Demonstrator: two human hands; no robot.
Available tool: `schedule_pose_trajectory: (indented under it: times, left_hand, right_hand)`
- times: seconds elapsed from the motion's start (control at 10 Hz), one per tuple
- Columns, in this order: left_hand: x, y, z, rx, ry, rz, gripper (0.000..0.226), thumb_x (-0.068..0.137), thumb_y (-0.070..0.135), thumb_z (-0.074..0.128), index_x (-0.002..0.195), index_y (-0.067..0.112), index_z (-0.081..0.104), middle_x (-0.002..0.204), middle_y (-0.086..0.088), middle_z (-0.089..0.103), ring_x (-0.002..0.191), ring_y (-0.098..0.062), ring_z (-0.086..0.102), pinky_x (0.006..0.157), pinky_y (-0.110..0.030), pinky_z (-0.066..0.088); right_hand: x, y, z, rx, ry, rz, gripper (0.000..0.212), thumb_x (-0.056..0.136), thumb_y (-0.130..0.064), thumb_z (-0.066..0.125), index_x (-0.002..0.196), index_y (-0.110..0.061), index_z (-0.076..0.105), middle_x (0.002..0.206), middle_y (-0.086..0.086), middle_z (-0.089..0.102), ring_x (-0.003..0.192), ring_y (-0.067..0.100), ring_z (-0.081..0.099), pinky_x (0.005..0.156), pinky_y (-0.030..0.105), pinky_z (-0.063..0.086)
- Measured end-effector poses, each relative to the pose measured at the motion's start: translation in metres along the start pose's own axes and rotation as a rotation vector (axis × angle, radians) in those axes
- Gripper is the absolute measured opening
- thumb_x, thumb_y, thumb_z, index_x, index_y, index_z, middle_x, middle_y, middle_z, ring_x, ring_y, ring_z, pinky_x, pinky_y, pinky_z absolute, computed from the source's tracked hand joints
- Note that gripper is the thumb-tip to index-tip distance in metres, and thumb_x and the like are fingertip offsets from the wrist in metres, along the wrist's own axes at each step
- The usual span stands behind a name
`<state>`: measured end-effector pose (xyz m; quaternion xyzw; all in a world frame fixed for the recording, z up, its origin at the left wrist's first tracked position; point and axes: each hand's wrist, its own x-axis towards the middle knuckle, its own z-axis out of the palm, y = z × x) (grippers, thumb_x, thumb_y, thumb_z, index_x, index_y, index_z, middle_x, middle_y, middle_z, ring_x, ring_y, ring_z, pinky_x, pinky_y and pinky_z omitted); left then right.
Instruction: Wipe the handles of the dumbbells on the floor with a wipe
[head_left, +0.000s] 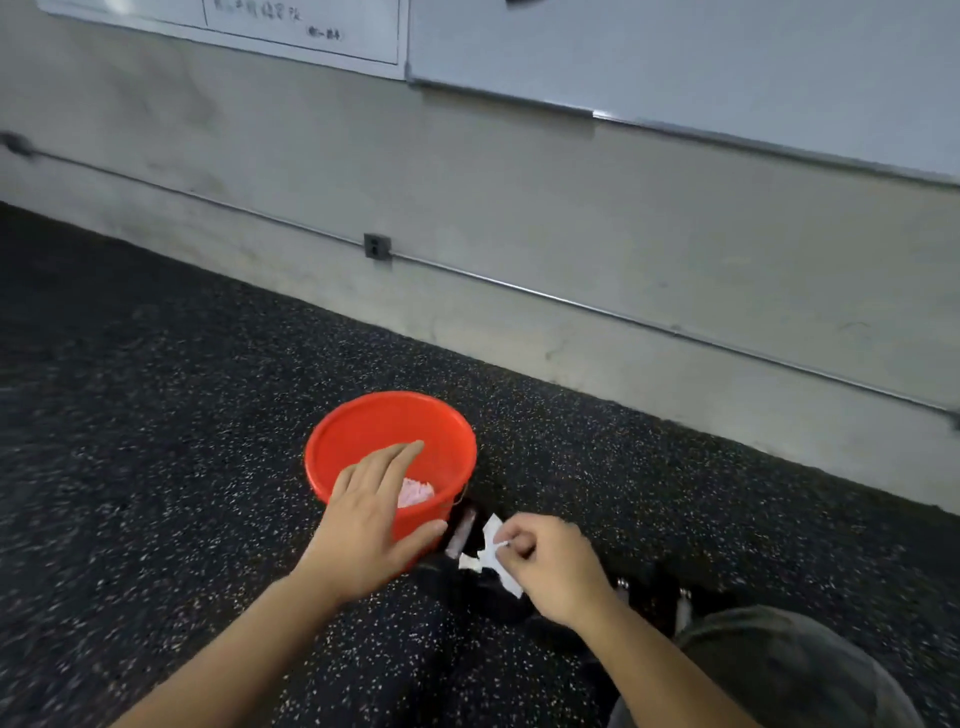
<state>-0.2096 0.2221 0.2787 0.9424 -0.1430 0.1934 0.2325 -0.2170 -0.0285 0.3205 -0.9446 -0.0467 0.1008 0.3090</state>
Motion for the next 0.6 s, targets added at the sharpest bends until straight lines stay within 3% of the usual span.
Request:
schedule_pose_trajectory:
  times: [0.1, 0.2, 0.3, 0.4, 0.5, 0.6]
  left_hand:
    - [-0.009, -0.017, -0.008, 0.029, 0.006, -0.058, 0.089, 0.094, 0.076, 0.048, 0.162, 0.023, 0.027, 0.158, 0.0, 0.044, 0.147, -0.021, 0.039, 0.118, -0.039, 0.027]
    - [0.004, -0.027, -0.024, 0.037, 0.052, -0.091, 0.089, 0.092, 0.073, 0.054, 0.161, 0.021, 0.03, 0.157, -0.002, 0.044, 0.145, -0.022, 0.04, 0.117, -0.045, 0.03]
    - [0.026, -0.031, -0.041, 0.047, 0.097, -0.105, 0.089, 0.09, 0.072, 0.054, 0.159, 0.019, 0.032, 0.156, -0.004, 0.046, 0.143, -0.025, 0.042, 0.116, -0.048, 0.032]
    - [0.047, -0.031, -0.05, 0.055, 0.122, -0.094, 0.091, 0.09, 0.074, 0.051, 0.159, 0.018, 0.033, 0.155, -0.005, 0.046, 0.142, -0.025, 0.042, 0.116, -0.049, 0.033]
    - [0.063, -0.025, -0.046, 0.051, 0.147, -0.068, 0.09, 0.09, 0.074, 0.05, 0.159, 0.018, 0.033, 0.155, -0.005, 0.046, 0.143, -0.025, 0.042, 0.115, -0.048, 0.032]
    - [0.084, -0.013, -0.031, 0.037, 0.104, -0.027, 0.089, 0.091, 0.074, 0.049, 0.16, 0.02, 0.032, 0.156, -0.004, 0.045, 0.144, -0.026, 0.042, 0.116, -0.049, 0.032]
  right_hand:
    - [0.013, -0.021, 0.005, 0.019, 0.018, -0.005, 0.007, 0.086, -0.046, 0.06, 0.09, -0.048, 0.066, 0.077, -0.026, 0.07, 0.074, 0.006, 0.066, 0.09, 0.045, 0.056]
    - [0.039, -0.057, -0.008, 0.119, 0.119, -0.085, 0.018, 0.095, -0.032, 0.063, 0.111, -0.038, 0.069, 0.101, -0.016, 0.076, 0.085, 0.006, 0.07, 0.088, 0.037, 0.058]
    - [0.064, -0.083, -0.021, 0.187, 0.07, -0.152, 0.043, 0.095, -0.035, 0.066, 0.136, -0.042, 0.057, 0.119, -0.014, 0.072, 0.101, 0.017, 0.072, 0.099, 0.043, 0.054]
    - [0.078, -0.081, -0.025, 0.199, 0.028, -0.146, 0.052, 0.093, -0.038, 0.07, 0.139, -0.048, 0.049, 0.124, -0.014, 0.066, 0.103, 0.019, 0.071, 0.093, 0.049, 0.058]
    - [0.074, -0.069, -0.035, 0.219, 0.062, -0.122, 0.048, 0.093, -0.036, 0.071, 0.137, -0.046, 0.053, 0.116, -0.019, 0.063, 0.099, 0.016, 0.071, 0.092, 0.046, 0.059]
    - [0.072, -0.051, -0.054, 0.231, 0.087, -0.101, 0.05, 0.095, -0.035, 0.071, 0.141, -0.039, 0.053, 0.122, -0.018, 0.061, 0.102, 0.006, 0.068, 0.1, 0.039, 0.056]
